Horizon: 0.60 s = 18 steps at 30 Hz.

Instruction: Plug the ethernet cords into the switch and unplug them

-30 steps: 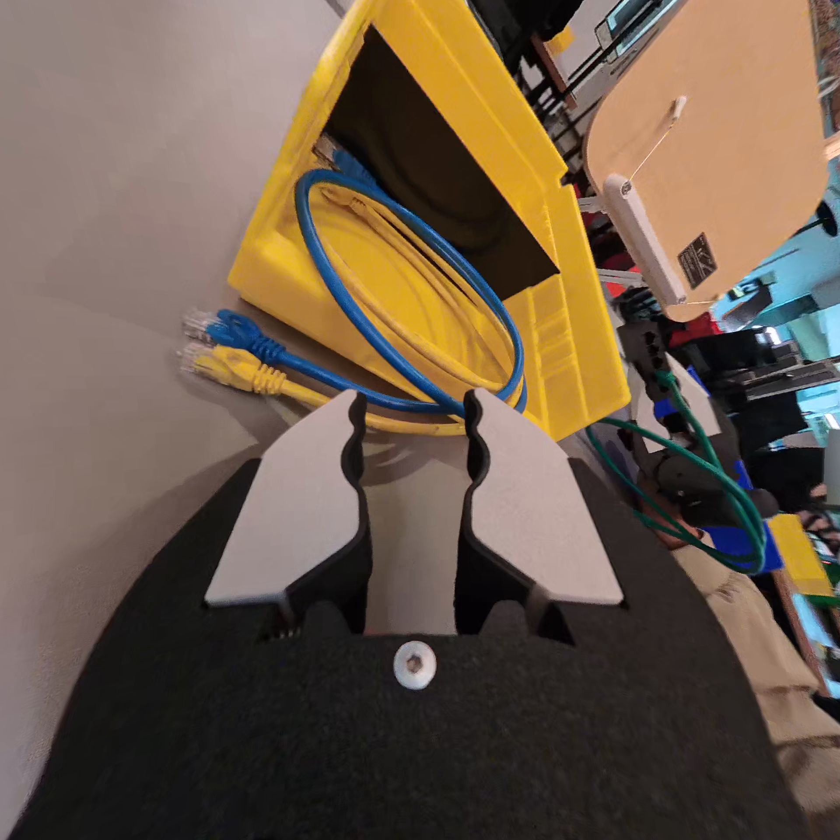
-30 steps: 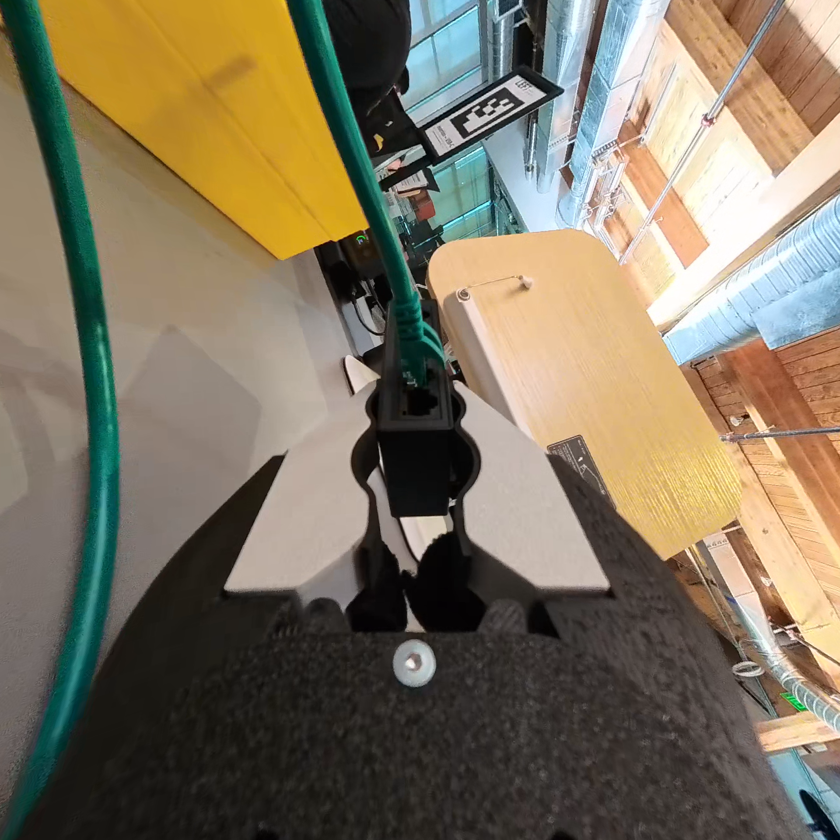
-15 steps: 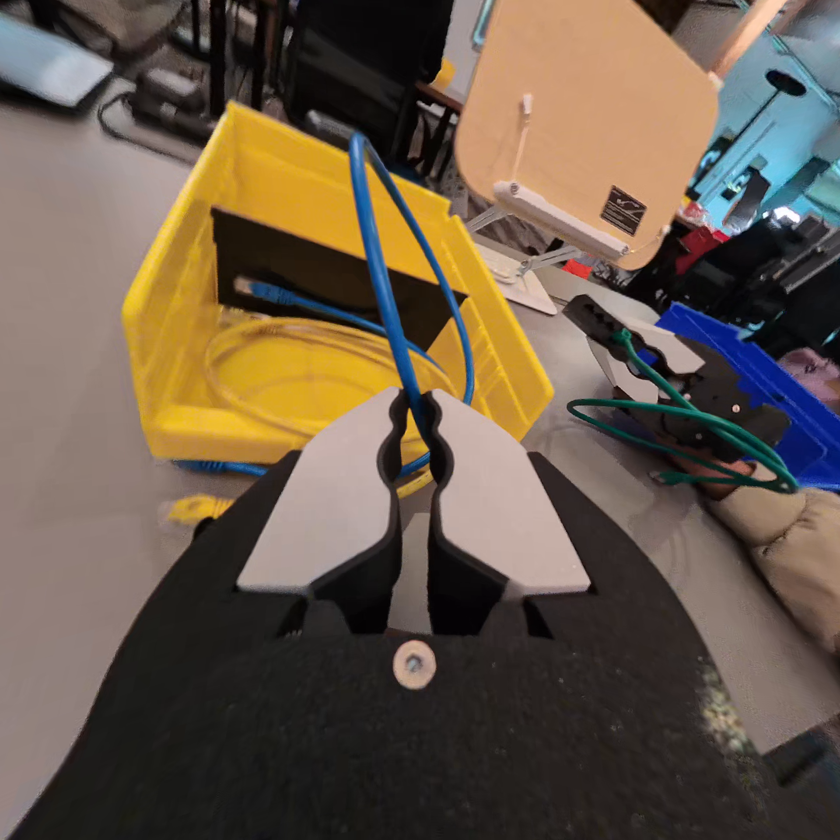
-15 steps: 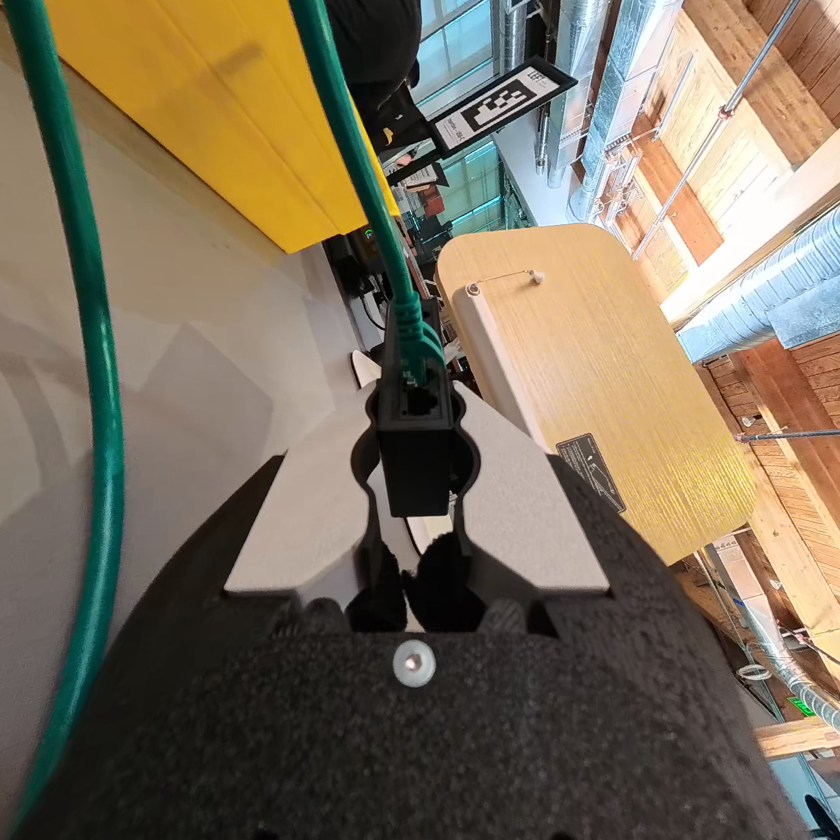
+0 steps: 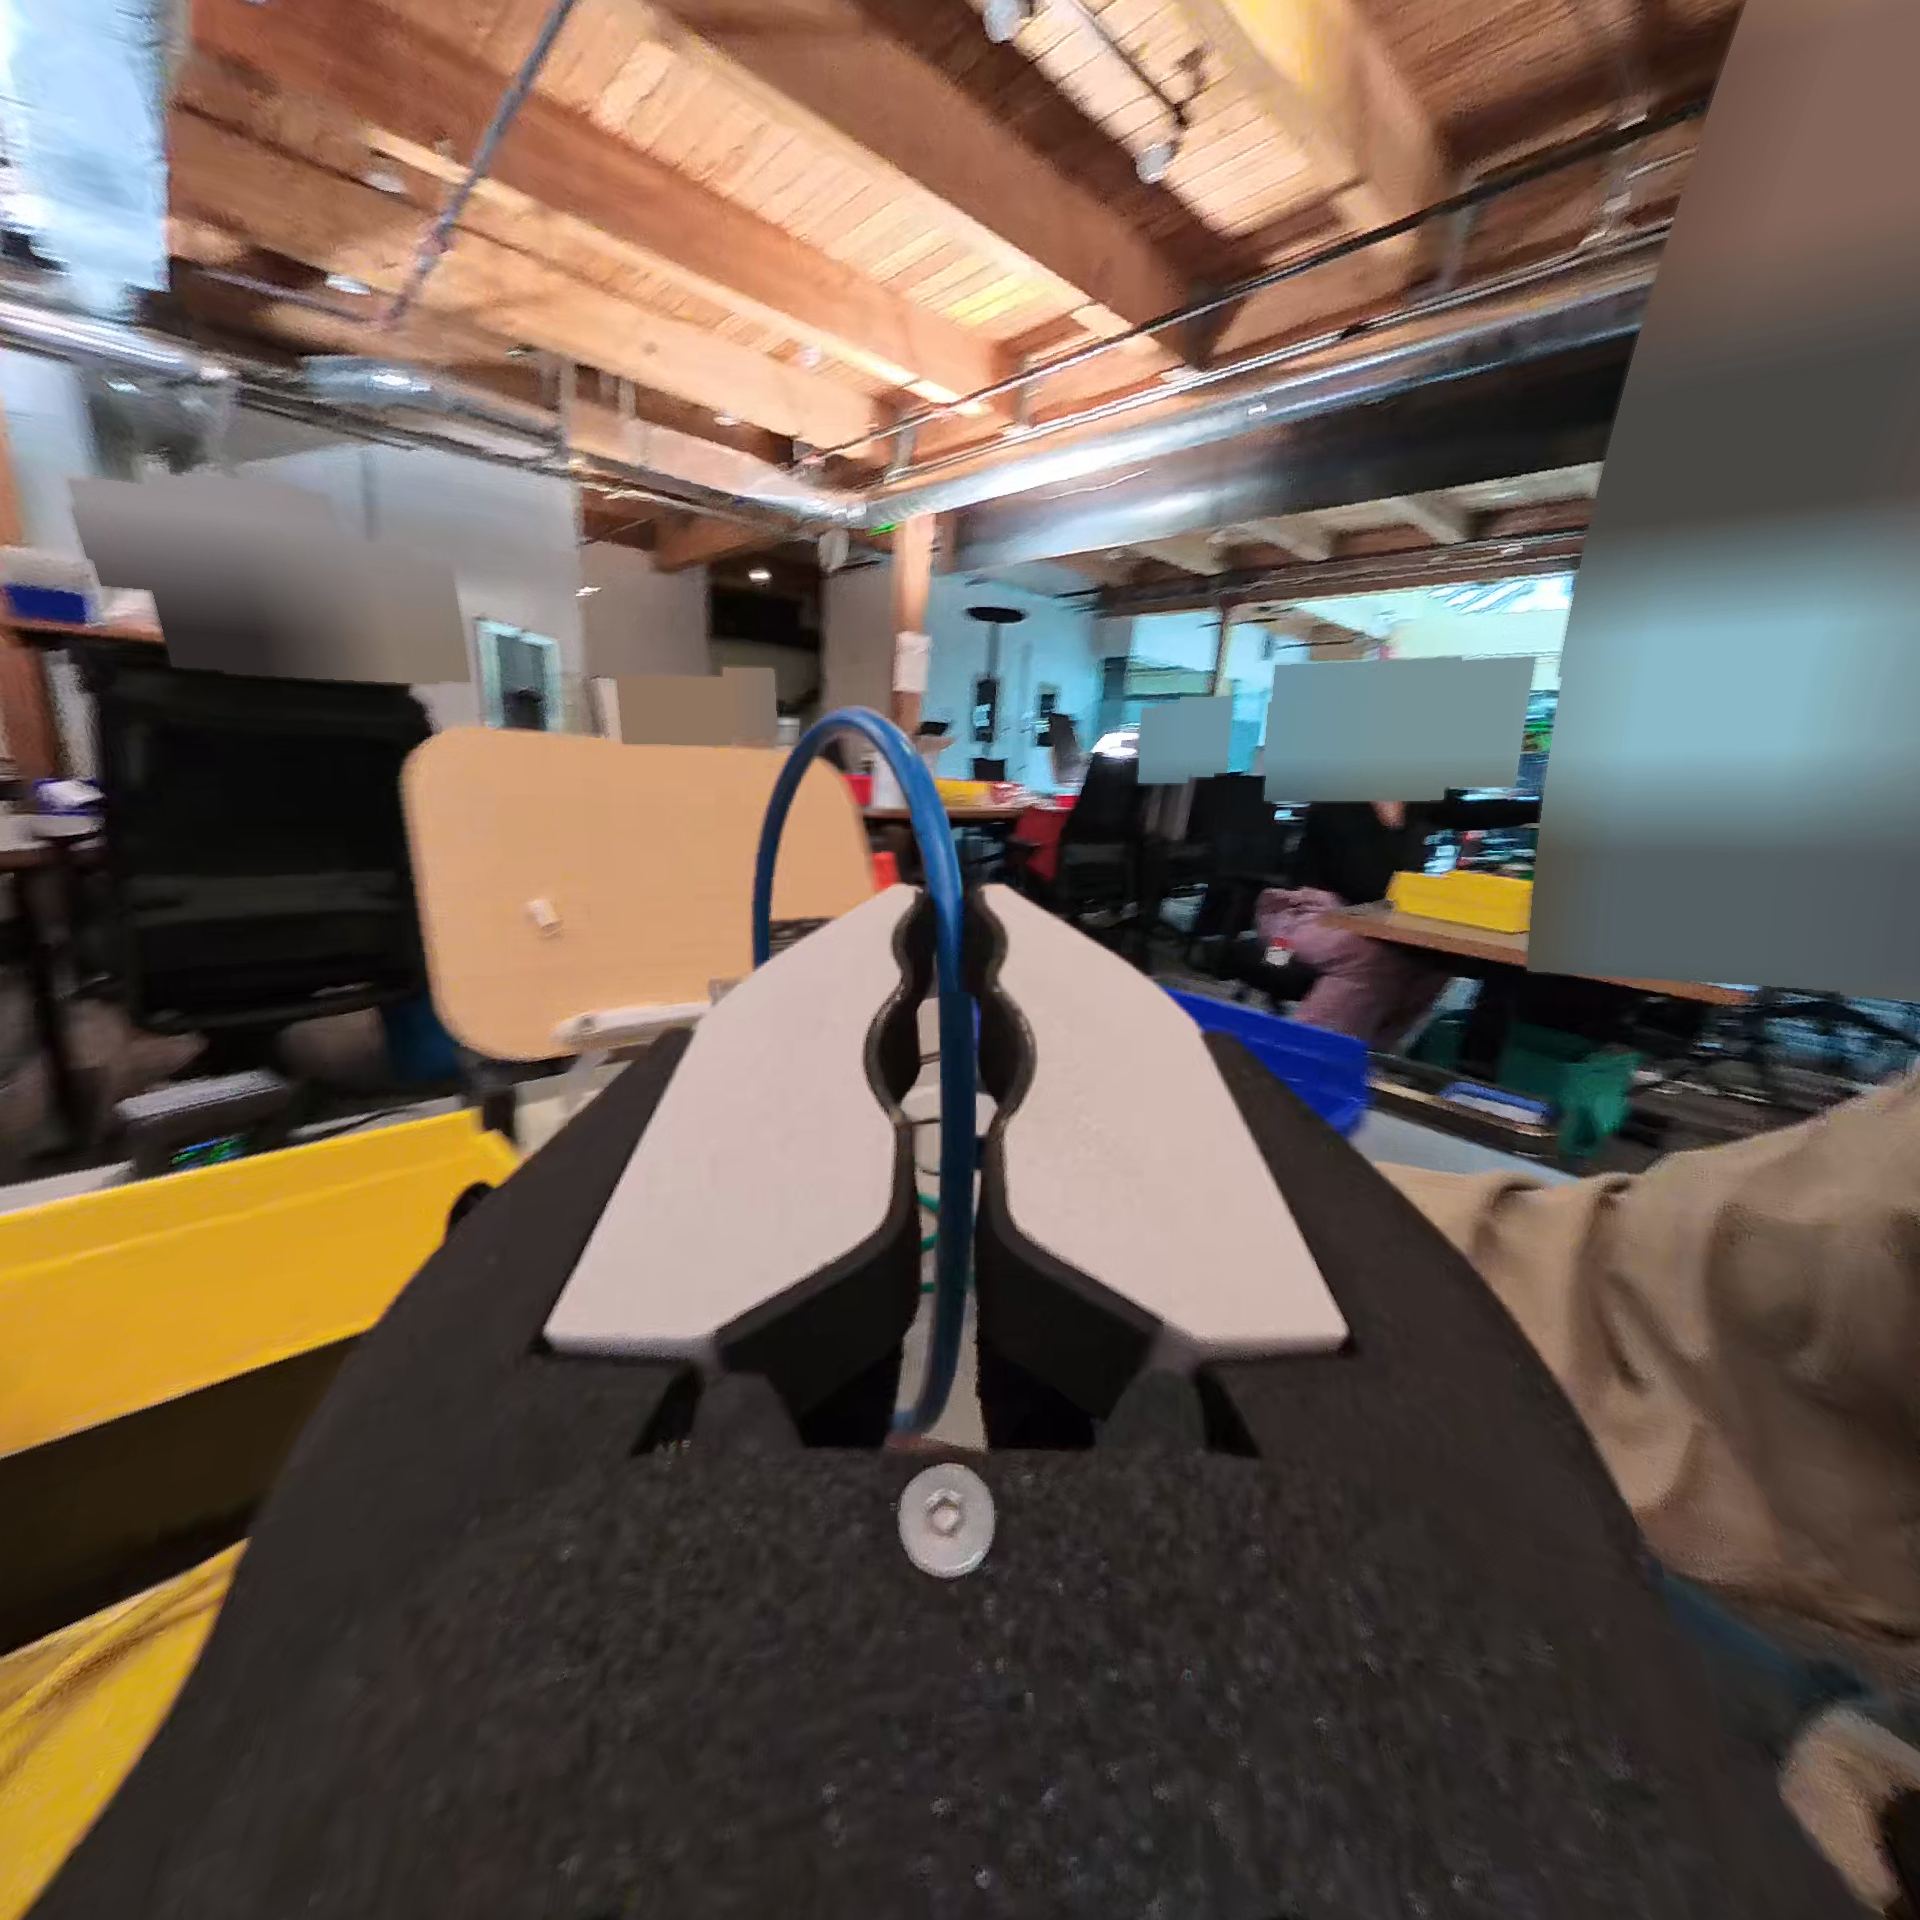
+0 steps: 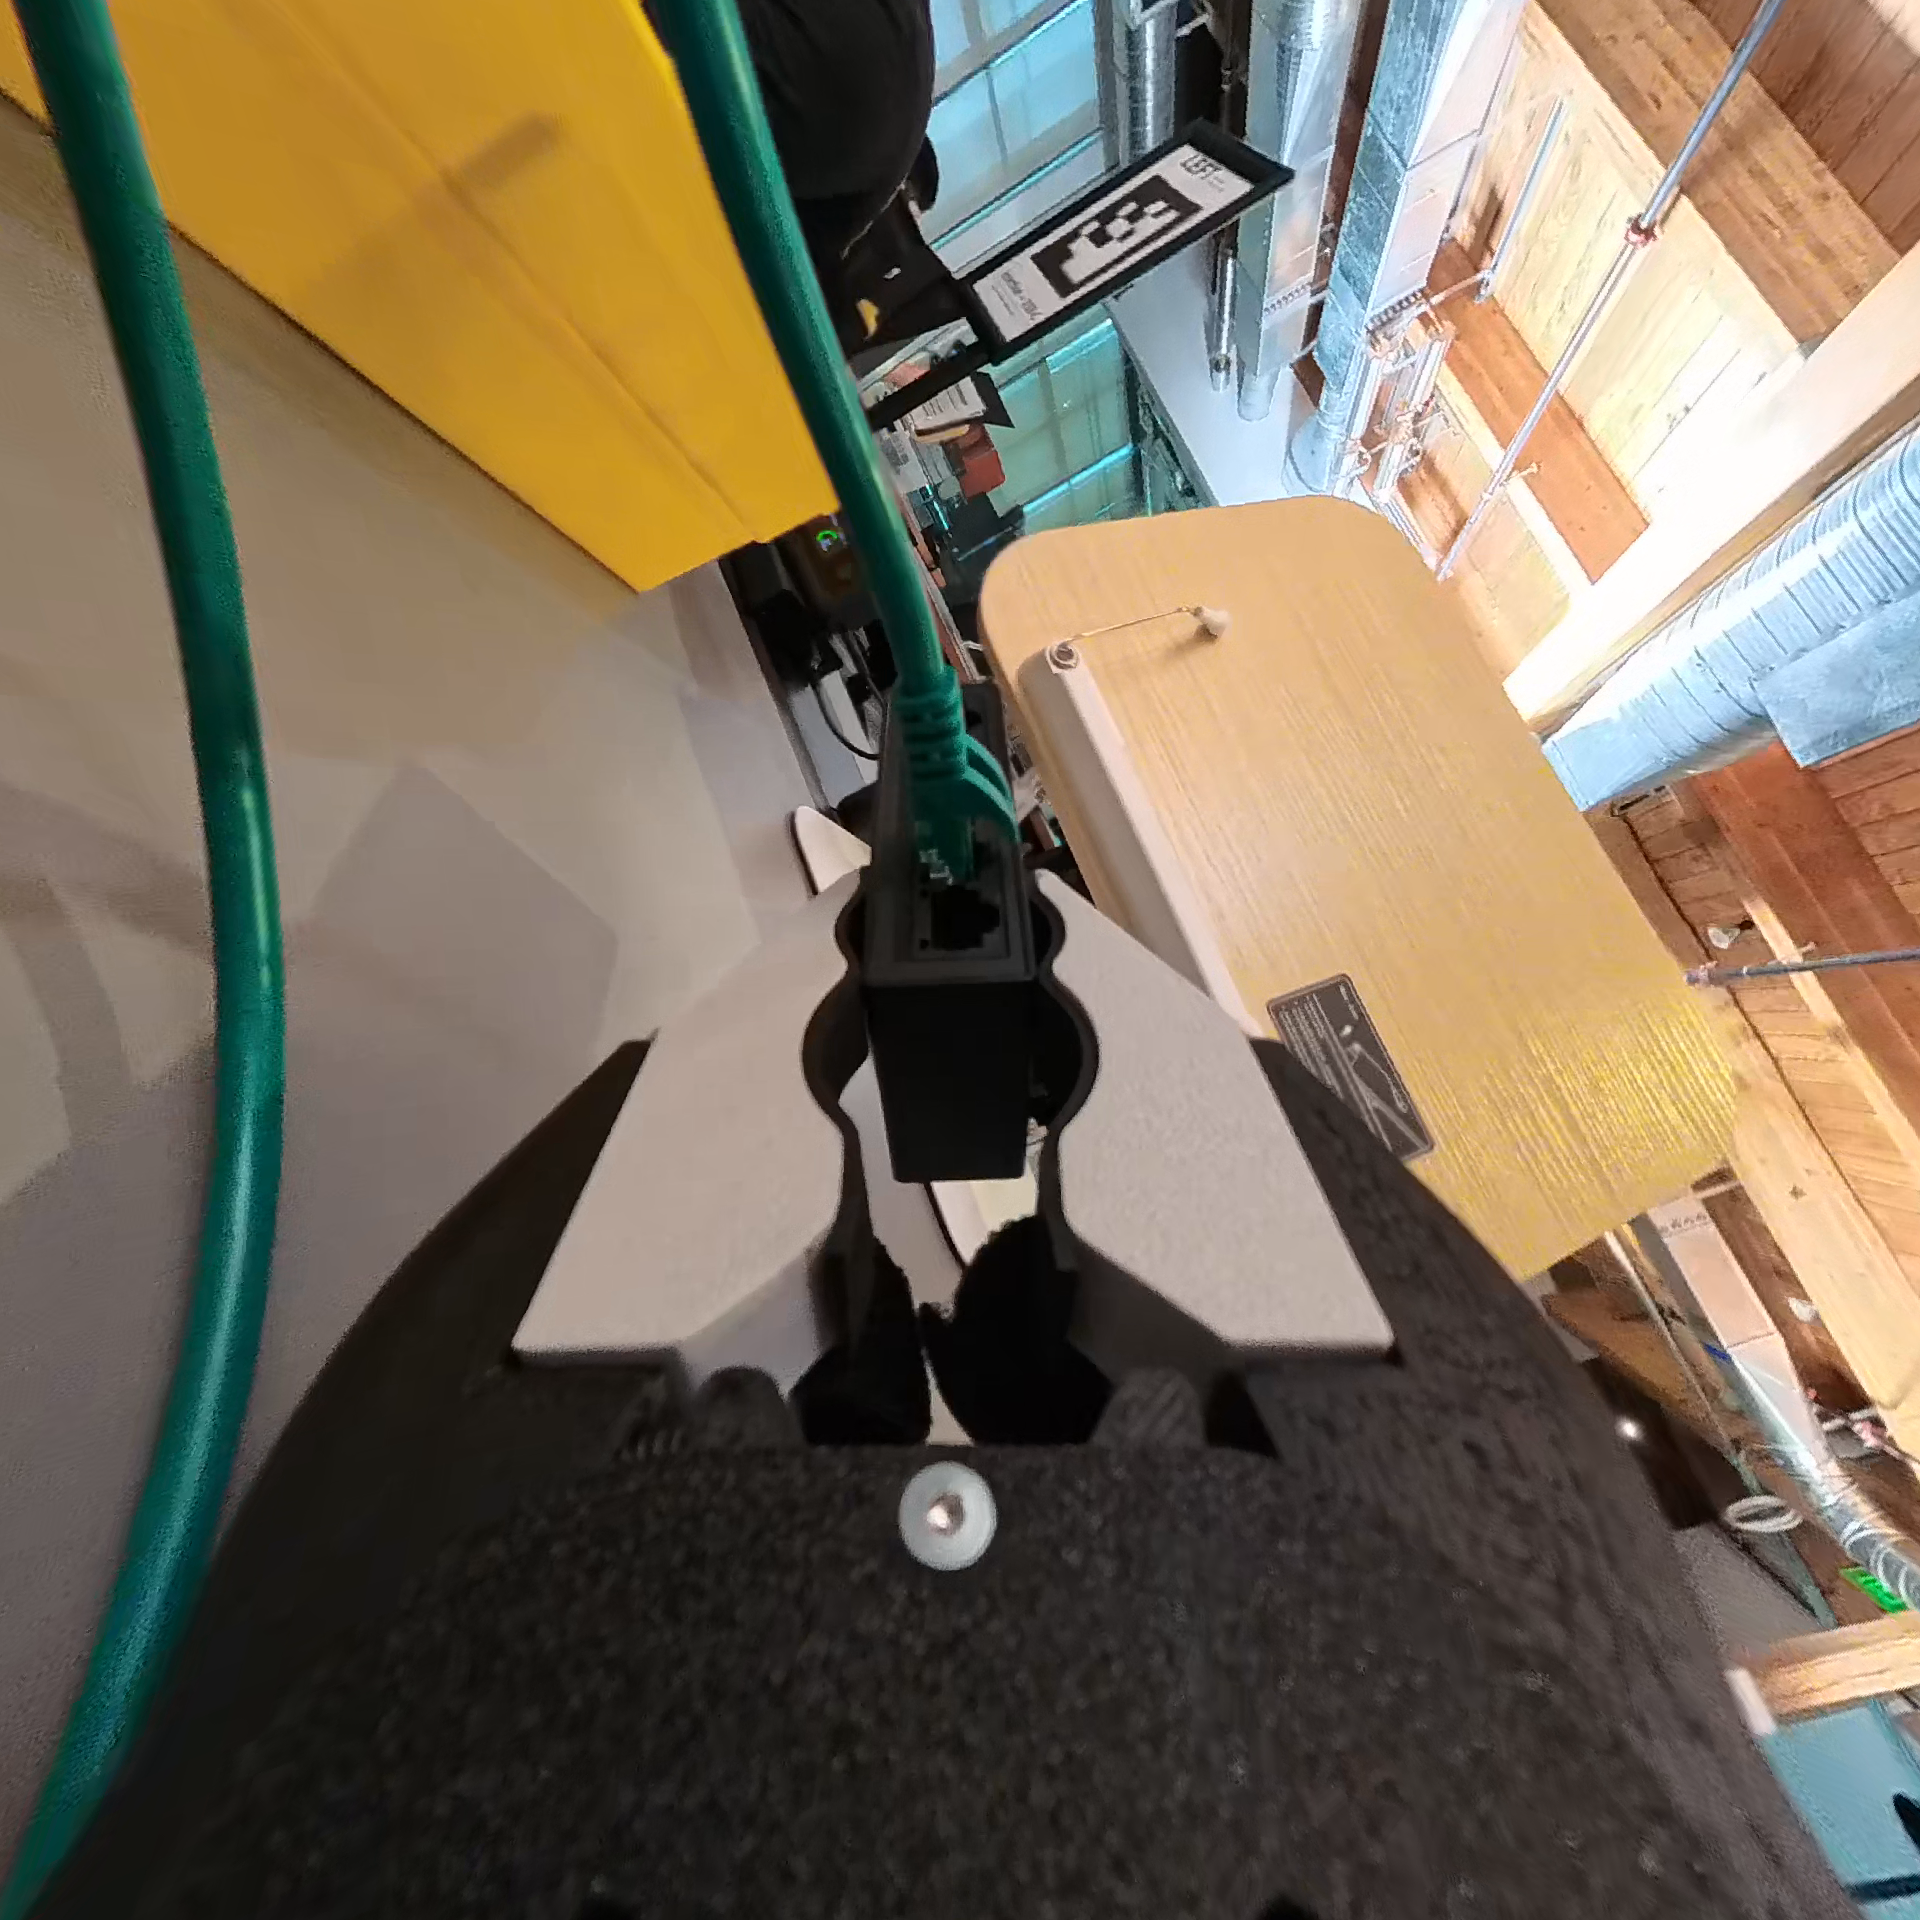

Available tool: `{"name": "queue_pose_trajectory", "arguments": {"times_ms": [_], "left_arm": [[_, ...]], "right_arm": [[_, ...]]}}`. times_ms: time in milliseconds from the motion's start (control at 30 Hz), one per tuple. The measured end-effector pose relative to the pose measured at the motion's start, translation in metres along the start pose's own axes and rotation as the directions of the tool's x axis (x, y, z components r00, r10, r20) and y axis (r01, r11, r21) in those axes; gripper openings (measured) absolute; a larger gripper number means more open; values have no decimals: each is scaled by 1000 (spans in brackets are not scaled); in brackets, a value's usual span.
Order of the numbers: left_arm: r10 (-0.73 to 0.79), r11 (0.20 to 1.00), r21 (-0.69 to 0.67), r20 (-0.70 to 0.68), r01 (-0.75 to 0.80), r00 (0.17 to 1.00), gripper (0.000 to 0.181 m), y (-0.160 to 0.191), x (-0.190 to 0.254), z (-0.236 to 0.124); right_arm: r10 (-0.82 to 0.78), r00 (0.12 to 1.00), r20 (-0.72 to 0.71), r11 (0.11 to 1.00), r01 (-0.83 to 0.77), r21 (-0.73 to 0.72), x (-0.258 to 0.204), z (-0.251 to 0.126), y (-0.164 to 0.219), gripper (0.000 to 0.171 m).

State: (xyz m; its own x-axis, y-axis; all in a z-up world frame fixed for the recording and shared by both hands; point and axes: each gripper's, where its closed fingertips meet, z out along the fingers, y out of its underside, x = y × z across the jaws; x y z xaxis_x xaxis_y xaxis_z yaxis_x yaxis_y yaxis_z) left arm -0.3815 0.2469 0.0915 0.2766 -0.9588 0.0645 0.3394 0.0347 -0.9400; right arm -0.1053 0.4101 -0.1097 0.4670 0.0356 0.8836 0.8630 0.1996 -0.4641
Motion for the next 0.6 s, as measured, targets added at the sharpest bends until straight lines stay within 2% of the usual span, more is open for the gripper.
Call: {"name": "queue_pose_trajectory", "arguments": {"times_ms": [133, 267, 333, 400, 467, 567, 600], "left_arm": [[-168, 986, -16, -232, 169, 958, 5, 3, 36, 5], [-380, 914, -258, -271, 314, 884, 5, 69, 38, 5], [-501, 835, -363, -193, 413, 844, 5, 109, 27, 0], [-547, 754, -450, -27, 478, 837, 5, 149, 4, -7], [-548, 691, -520, 75, 502, 833, 6, 174, -9, -16], [-341, 711, -570, 234, 413, 910, 10, 191, -37, -29], [-260, 720, -586, 270, 372, 927, 20, 192, -46, -34]], "right_arm": [[63, 998, -26, 998, -64, -15, 10, 0, 7, 26], [114, 992, -45, 993, -114, -15, 17, -1, 10, 26], [116, 992, -50, 993, -117, -20, 18, -1, 11, 25], [120, 992, -48, 993, -121, -17, 18, -1, 11, 26], [111, 993, -43, 993, -112, -19, 17, -1, 11, 25], [93, 995, -34, 995, -94, -18, 14, 0, 10, 26], [85, 996, -32, 996, -86, -19, 13, 0, 10, 26]]}}
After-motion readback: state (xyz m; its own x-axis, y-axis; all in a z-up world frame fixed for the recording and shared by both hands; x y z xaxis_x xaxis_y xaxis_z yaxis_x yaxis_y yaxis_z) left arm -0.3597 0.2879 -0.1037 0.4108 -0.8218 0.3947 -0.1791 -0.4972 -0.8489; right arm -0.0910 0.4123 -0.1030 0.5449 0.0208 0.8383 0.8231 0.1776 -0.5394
